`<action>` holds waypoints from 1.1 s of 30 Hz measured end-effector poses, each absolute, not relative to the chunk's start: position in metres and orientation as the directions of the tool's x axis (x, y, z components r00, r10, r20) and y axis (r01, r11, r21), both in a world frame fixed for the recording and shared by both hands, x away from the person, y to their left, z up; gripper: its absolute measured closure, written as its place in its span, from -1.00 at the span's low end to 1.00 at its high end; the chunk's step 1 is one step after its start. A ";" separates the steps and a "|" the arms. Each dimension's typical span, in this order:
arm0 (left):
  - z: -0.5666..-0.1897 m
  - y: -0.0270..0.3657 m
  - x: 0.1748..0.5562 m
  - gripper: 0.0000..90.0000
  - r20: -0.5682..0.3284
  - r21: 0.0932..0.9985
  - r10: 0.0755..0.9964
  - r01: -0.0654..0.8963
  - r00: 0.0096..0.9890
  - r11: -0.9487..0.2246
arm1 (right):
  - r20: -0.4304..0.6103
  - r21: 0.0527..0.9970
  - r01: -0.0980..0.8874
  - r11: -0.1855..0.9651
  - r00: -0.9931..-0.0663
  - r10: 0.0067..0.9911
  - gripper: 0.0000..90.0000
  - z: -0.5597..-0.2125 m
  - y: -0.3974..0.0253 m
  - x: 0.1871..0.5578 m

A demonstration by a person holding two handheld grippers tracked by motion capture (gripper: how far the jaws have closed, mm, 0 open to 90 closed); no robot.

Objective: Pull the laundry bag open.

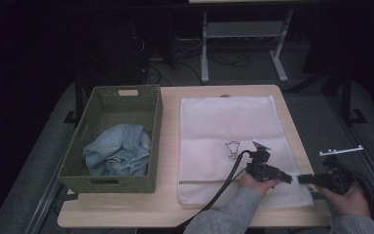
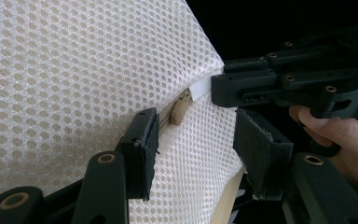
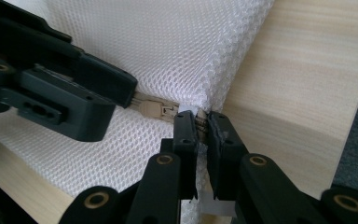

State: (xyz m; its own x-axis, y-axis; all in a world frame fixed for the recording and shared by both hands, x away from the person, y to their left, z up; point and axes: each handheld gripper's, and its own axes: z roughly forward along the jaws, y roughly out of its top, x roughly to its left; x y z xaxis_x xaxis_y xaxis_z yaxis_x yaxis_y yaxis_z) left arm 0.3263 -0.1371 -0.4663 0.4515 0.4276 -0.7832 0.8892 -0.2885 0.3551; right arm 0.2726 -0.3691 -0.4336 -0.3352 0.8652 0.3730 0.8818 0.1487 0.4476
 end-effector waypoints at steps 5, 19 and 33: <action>-0.469 -0.138 0.326 0.11 -0.797 0.346 0.417 0.896 0.437 -0.278 | 0.374 0.453 0.879 0.150 -0.340 0.863 0.82 -0.431 -0.369 0.273; -0.475 -0.139 0.326 0.20 -0.854 0.327 0.345 0.917 0.390 -0.229 | 0.406 0.479 0.868 0.130 -0.350 0.844 0.83 -0.427 -0.370 0.271; -0.477 -0.143 0.322 0.66 -0.788 0.382 0.419 0.893 0.450 -0.239 | 0.411 0.483 0.867 0.127 -0.352 0.841 0.83 -0.425 -0.367 0.271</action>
State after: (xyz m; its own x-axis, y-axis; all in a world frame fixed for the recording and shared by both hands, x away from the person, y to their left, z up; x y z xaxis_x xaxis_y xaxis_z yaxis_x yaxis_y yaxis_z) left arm 0.3224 -0.1430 -0.4775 0.4500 0.4195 -0.7884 0.8926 -0.2394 0.3821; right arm 0.2715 -0.3672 -0.4255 -0.3520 0.8410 0.4109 0.8666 0.1269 0.4826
